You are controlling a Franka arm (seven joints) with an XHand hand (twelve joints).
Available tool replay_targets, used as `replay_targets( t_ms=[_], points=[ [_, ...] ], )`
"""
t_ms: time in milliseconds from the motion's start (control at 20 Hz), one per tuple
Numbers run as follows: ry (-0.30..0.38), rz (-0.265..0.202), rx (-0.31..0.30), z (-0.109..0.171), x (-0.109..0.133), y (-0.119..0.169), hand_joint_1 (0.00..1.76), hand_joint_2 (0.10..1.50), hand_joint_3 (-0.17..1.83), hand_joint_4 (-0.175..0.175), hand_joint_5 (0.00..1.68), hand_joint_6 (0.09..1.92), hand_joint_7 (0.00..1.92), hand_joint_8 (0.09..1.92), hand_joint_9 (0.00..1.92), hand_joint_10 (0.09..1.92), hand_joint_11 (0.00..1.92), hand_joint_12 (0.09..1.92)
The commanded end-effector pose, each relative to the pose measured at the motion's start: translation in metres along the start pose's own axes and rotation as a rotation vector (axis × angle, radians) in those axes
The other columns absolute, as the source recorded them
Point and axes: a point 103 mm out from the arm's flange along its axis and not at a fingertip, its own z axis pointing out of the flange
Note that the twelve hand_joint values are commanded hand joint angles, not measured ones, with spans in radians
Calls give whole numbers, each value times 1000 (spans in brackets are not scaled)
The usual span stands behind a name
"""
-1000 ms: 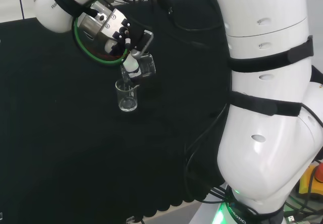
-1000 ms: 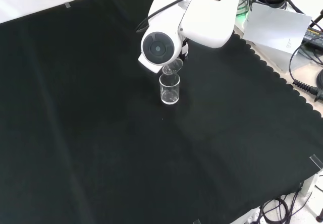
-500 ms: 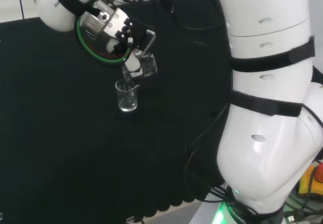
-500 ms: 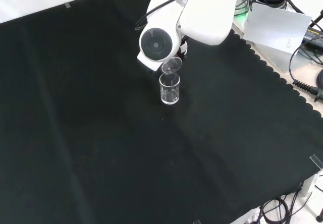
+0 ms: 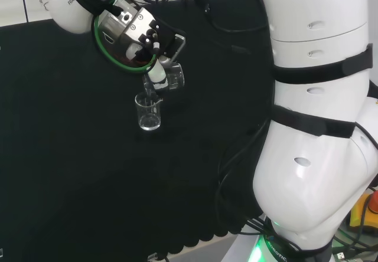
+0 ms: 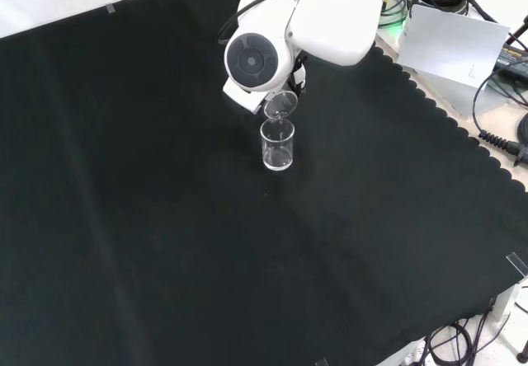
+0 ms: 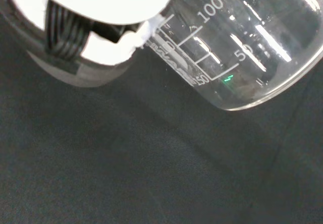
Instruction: Pour the water from the handheld beaker into the one on the table.
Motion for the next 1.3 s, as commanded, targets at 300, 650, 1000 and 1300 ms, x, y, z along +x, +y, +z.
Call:
replay_targets(
  t_ms=[300, 650, 1000, 1300],
  points=[
    [77, -19, -81, 8, -12, -2, 1321, 649, 594, -175, 1367, 438, 1437, 381, 1762, 87, 1338, 690],
    [216, -61, -274, 22, -34, -2, 1321, 648, 597, -175, 1364, 446, 1433, 390, 1762, 87, 1337, 691],
    [338, -83, -403, 46, -59, 5, 1321, 649, 597, -175, 1360, 453, 1428, 398, 1758, 87, 1343, 695],
    [497, -133, -466, 68, -84, 16, 1320, 651, 595, -175, 1357, 458, 1425, 404, 1752, 87, 1345, 697]
  ],
)
